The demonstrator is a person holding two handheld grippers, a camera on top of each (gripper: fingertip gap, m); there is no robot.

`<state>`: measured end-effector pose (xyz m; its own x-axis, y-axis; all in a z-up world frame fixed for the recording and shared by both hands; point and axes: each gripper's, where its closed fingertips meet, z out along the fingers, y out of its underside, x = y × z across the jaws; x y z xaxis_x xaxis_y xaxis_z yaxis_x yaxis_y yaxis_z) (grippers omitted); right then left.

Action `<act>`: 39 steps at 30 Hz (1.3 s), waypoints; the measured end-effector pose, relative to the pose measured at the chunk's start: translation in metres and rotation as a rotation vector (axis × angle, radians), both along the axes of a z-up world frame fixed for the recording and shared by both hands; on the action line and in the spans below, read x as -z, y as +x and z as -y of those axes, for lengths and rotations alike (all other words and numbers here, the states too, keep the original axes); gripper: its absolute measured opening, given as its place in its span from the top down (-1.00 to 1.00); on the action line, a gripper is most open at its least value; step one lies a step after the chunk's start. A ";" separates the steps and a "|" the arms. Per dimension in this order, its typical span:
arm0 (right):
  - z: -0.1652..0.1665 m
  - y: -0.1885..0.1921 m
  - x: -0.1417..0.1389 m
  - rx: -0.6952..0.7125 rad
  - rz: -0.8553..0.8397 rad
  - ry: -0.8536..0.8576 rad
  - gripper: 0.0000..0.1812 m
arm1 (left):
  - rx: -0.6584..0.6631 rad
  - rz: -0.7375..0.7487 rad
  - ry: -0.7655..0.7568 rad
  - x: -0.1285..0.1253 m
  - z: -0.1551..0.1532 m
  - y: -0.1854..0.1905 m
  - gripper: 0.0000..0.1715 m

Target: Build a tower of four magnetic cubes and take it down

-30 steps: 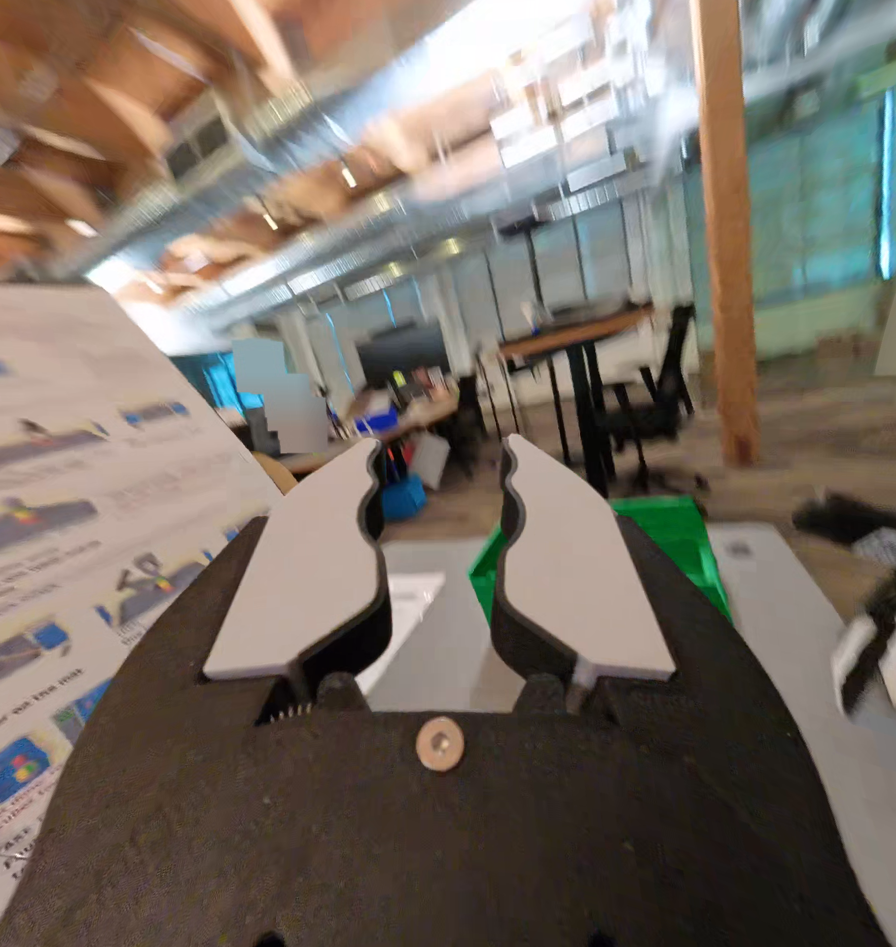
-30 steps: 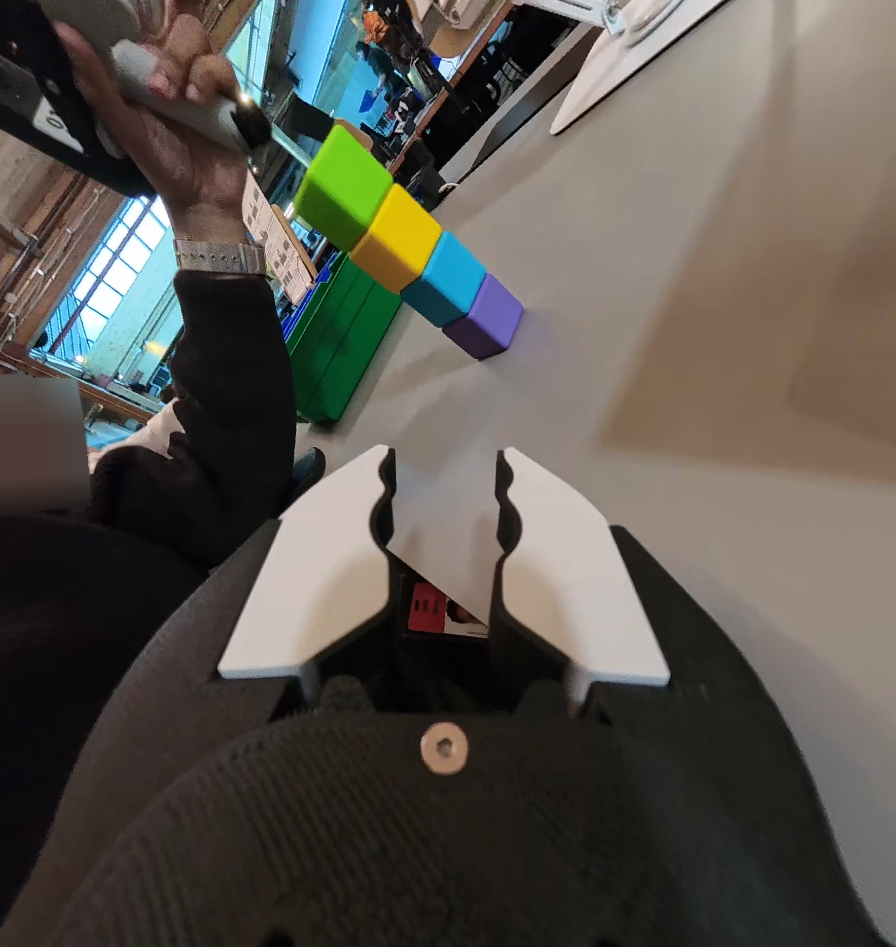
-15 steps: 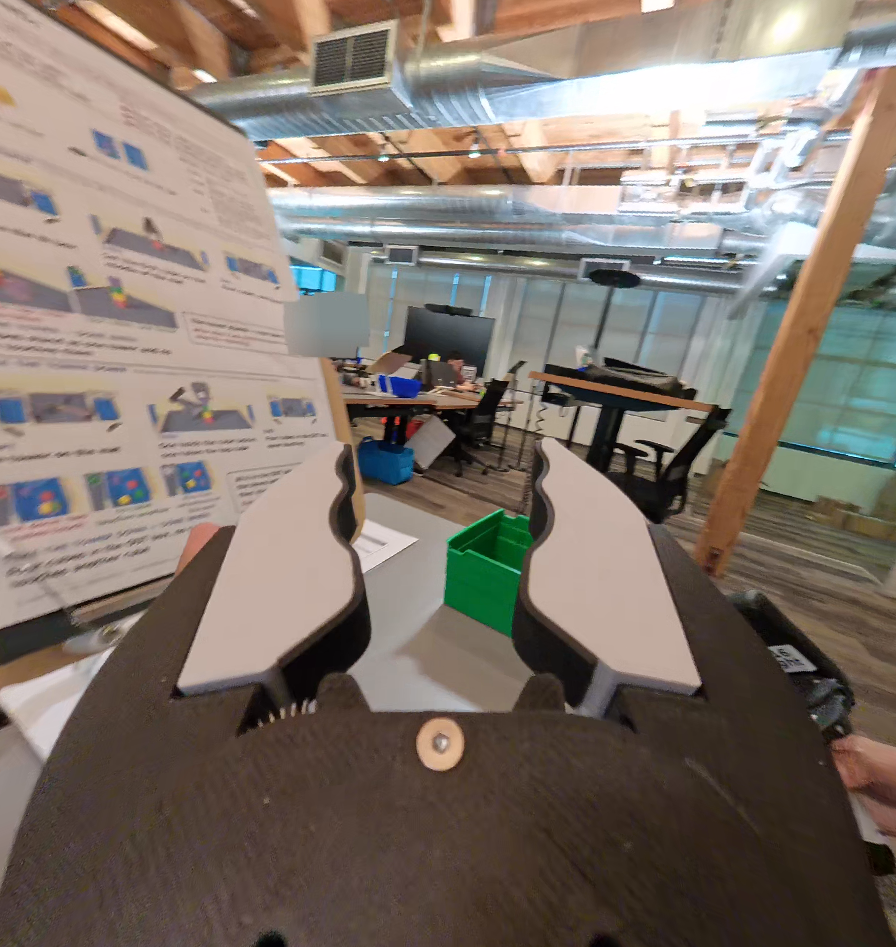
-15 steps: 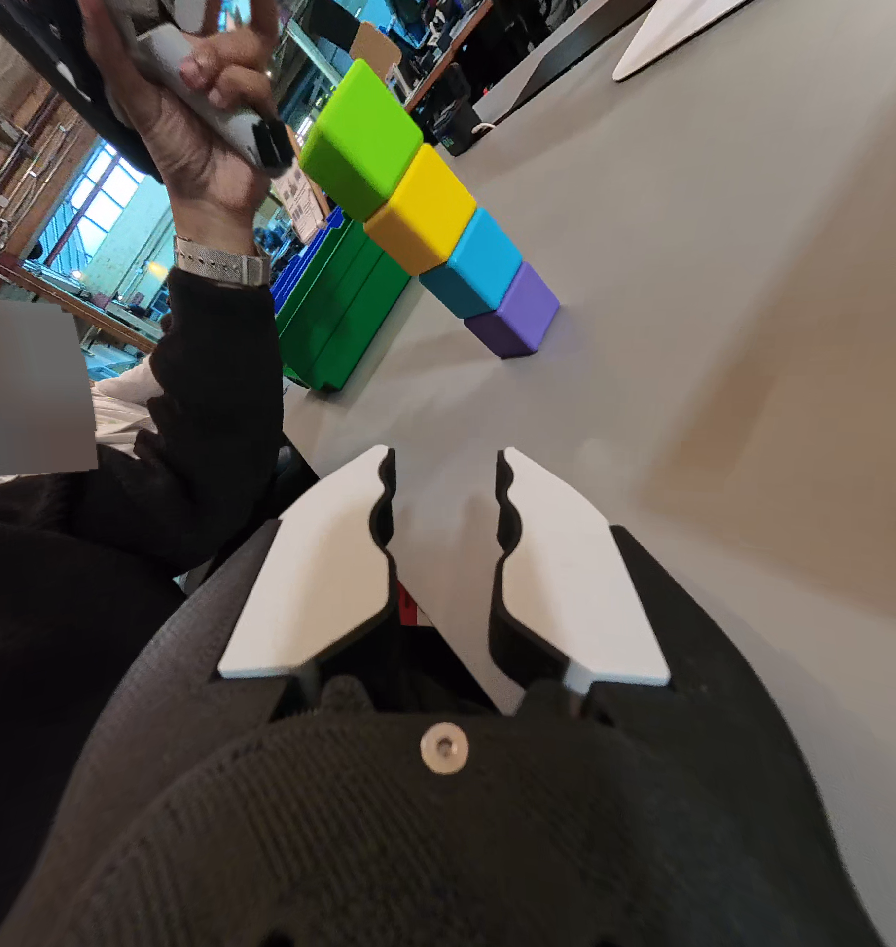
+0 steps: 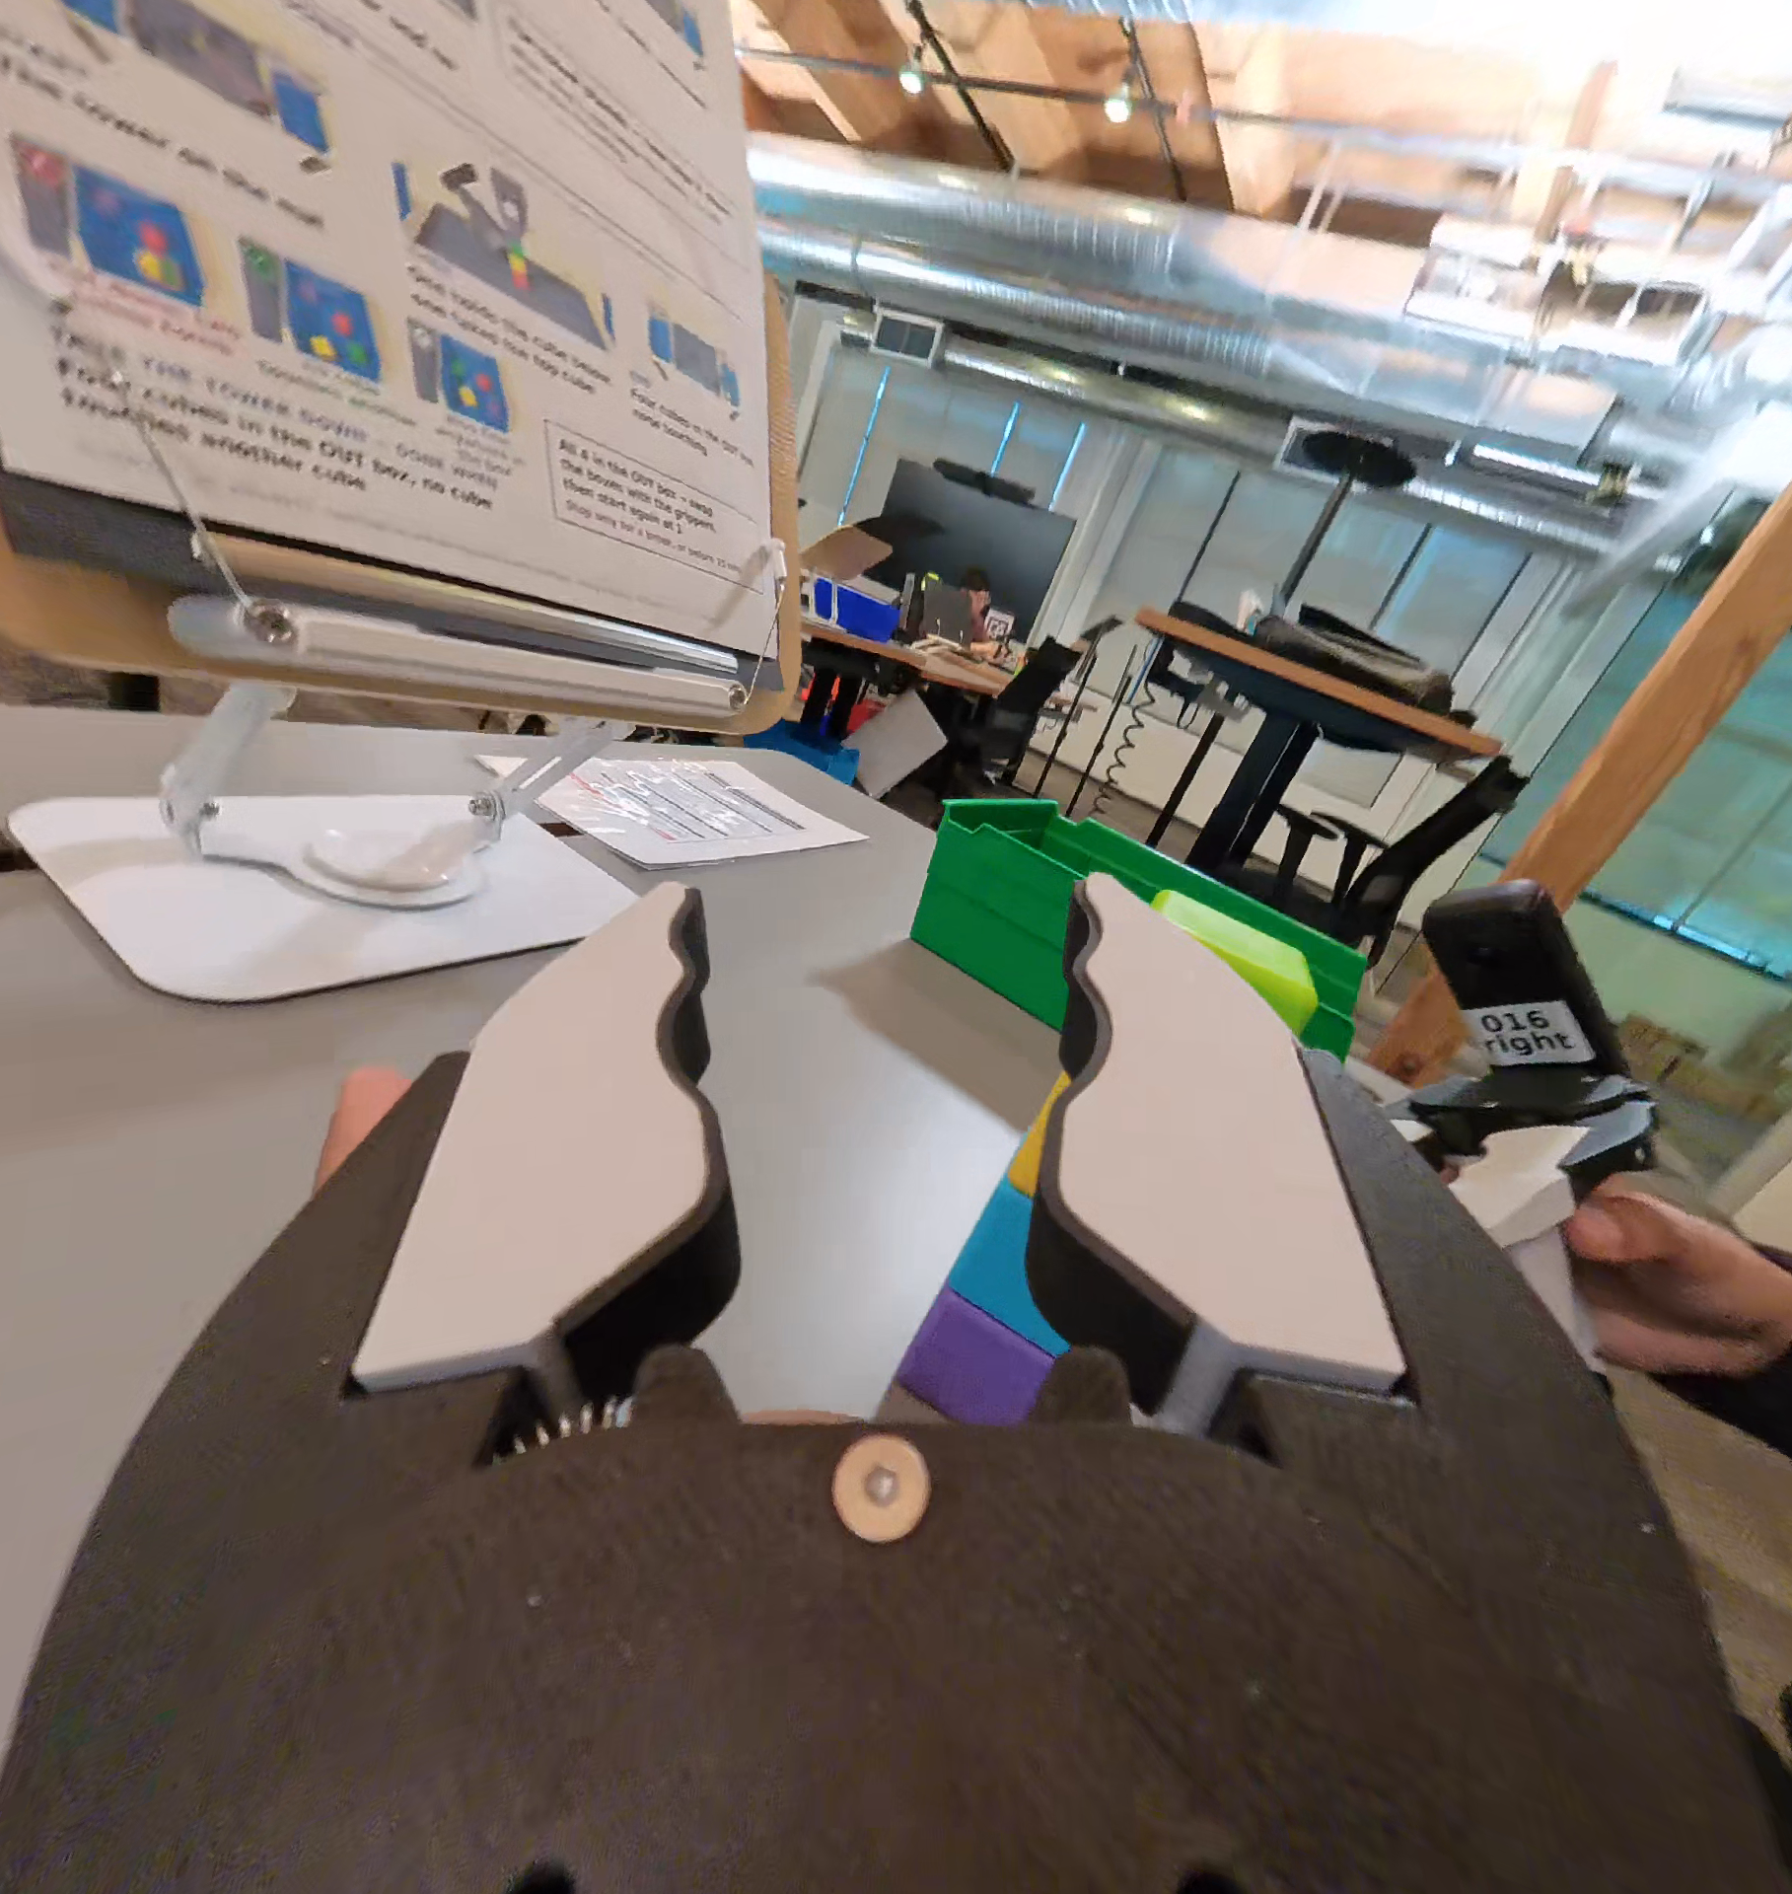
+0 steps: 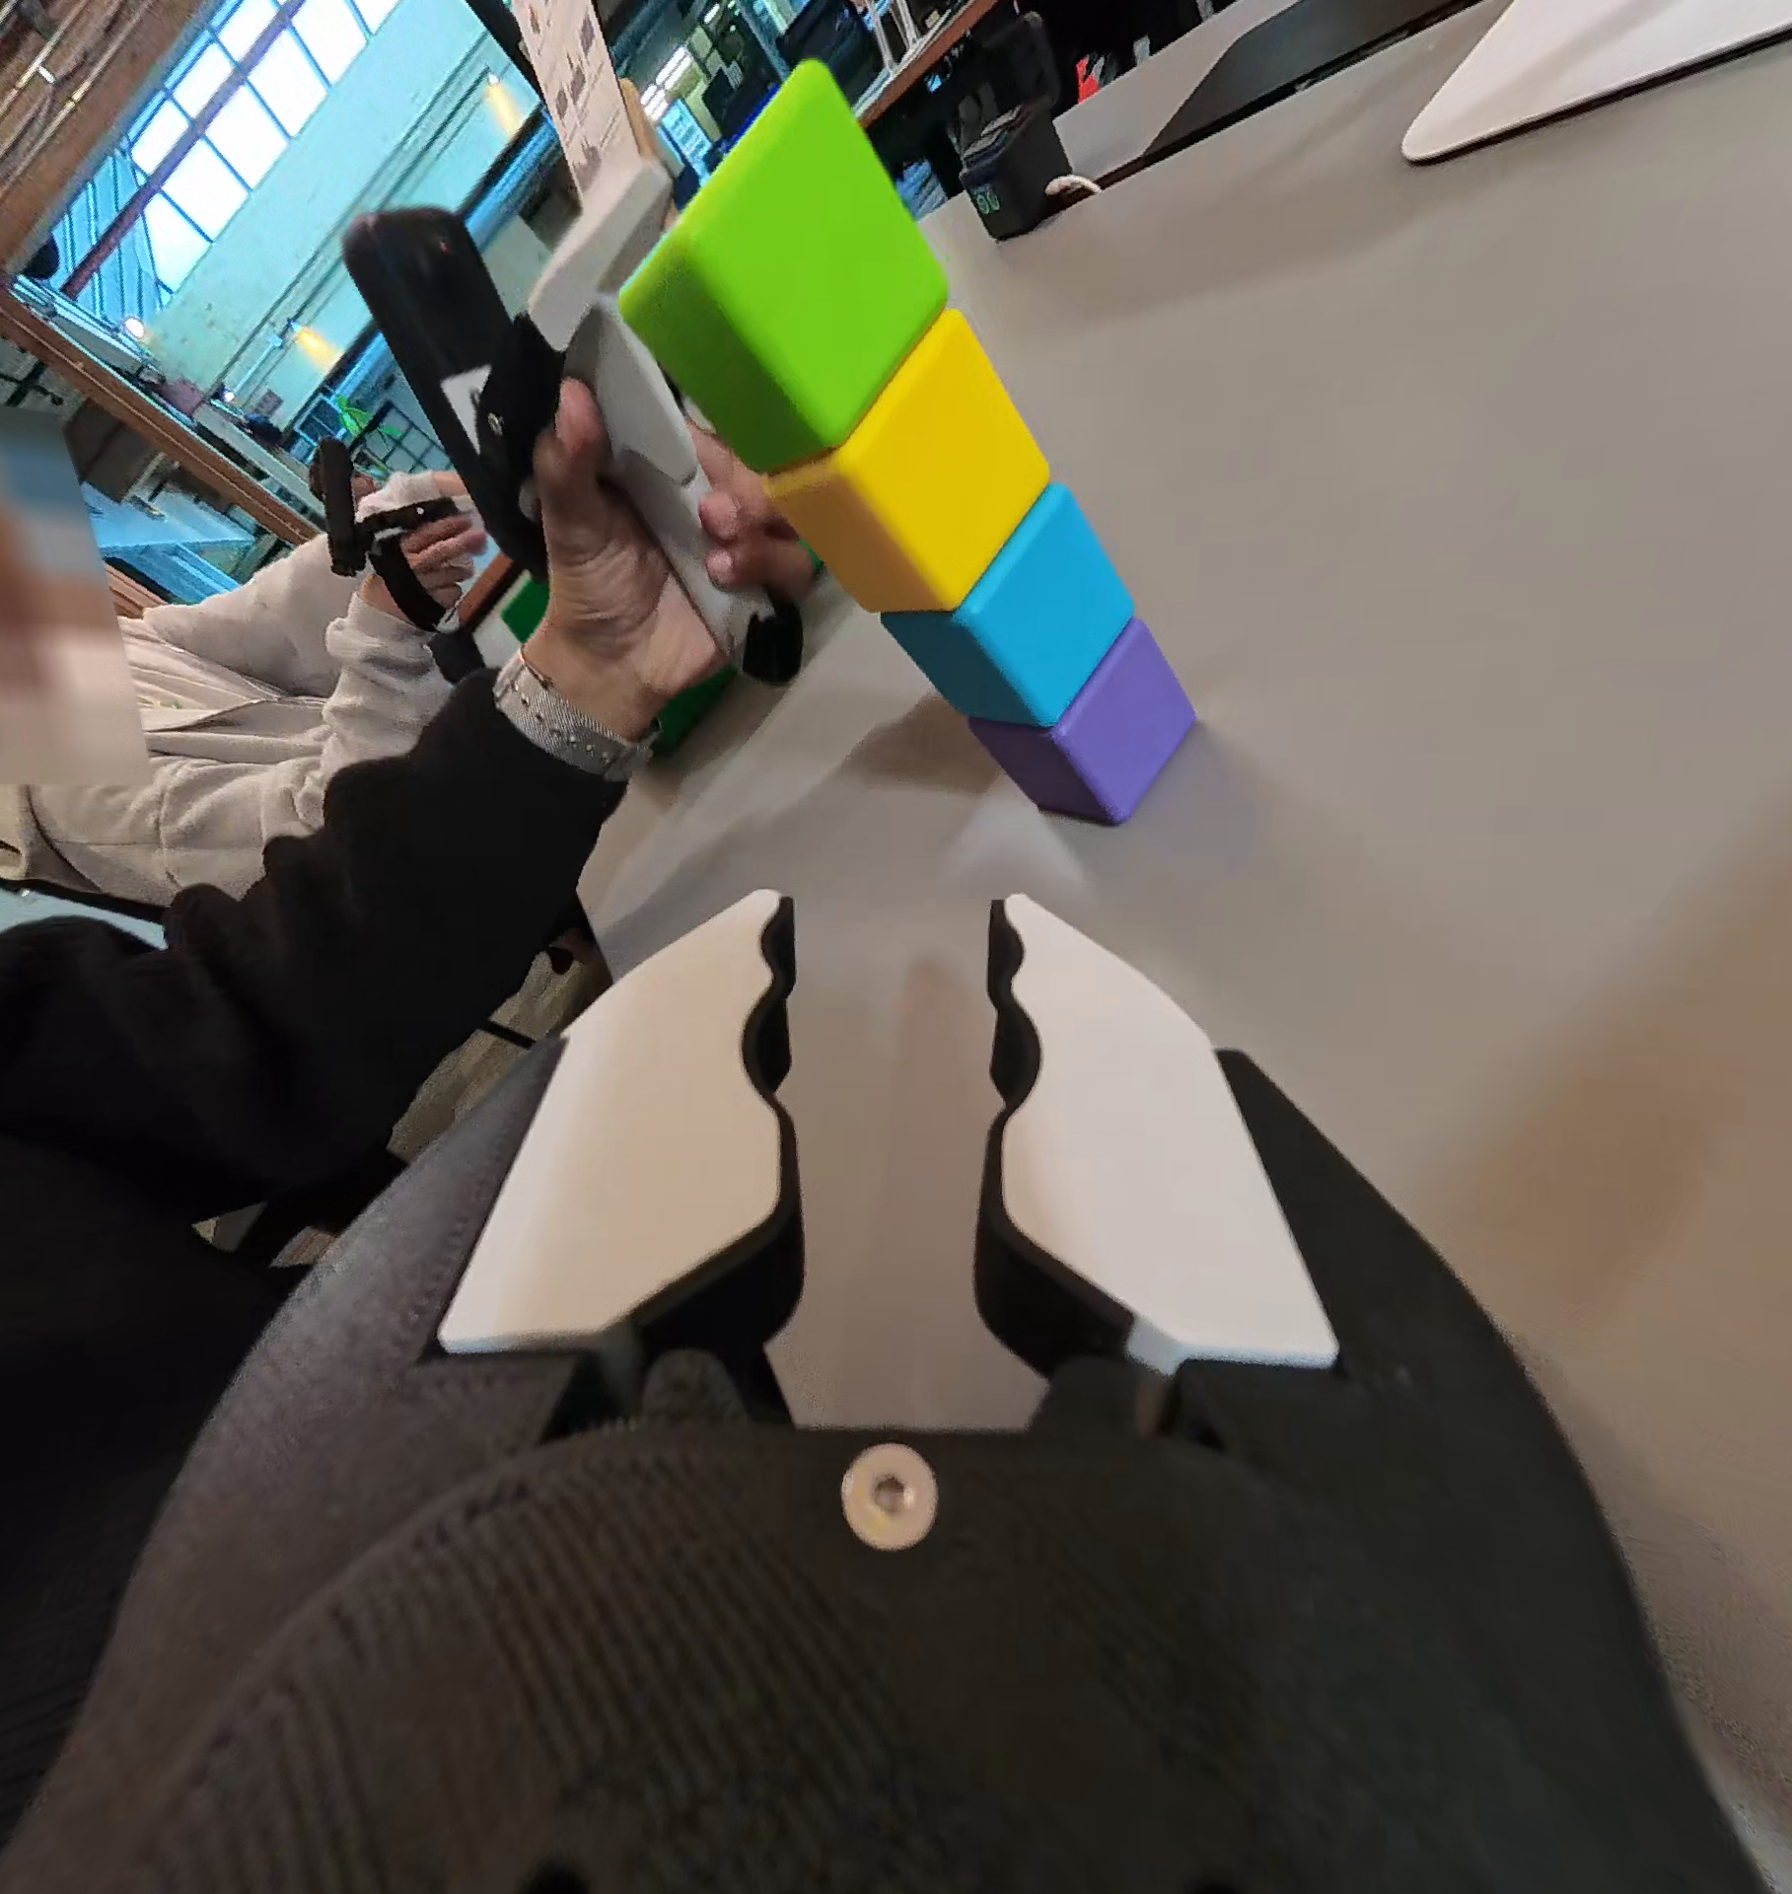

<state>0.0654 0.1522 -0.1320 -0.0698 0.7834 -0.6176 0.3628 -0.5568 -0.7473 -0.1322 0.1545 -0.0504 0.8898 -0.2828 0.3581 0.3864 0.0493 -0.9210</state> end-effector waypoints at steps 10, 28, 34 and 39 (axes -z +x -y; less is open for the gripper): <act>-0.004 -0.027 -0.013 -0.014 -0.076 -0.065 0.56 | 0.152 -0.251 -0.152 0.043 0.022 0.050 0.02; 0.013 -0.028 -0.051 -0.079 -0.301 0.263 0.34 | 0.216 -0.412 -0.241 0.066 0.025 0.089 0.02; 0.010 -0.026 -0.055 -0.073 -0.326 0.303 0.39 | 0.188 -0.408 -0.274 0.081 0.020 0.079 0.02; 0.008 -0.031 -0.055 -0.080 -0.343 0.283 0.37 | 0.219 -0.355 -0.282 0.084 0.016 0.082 0.01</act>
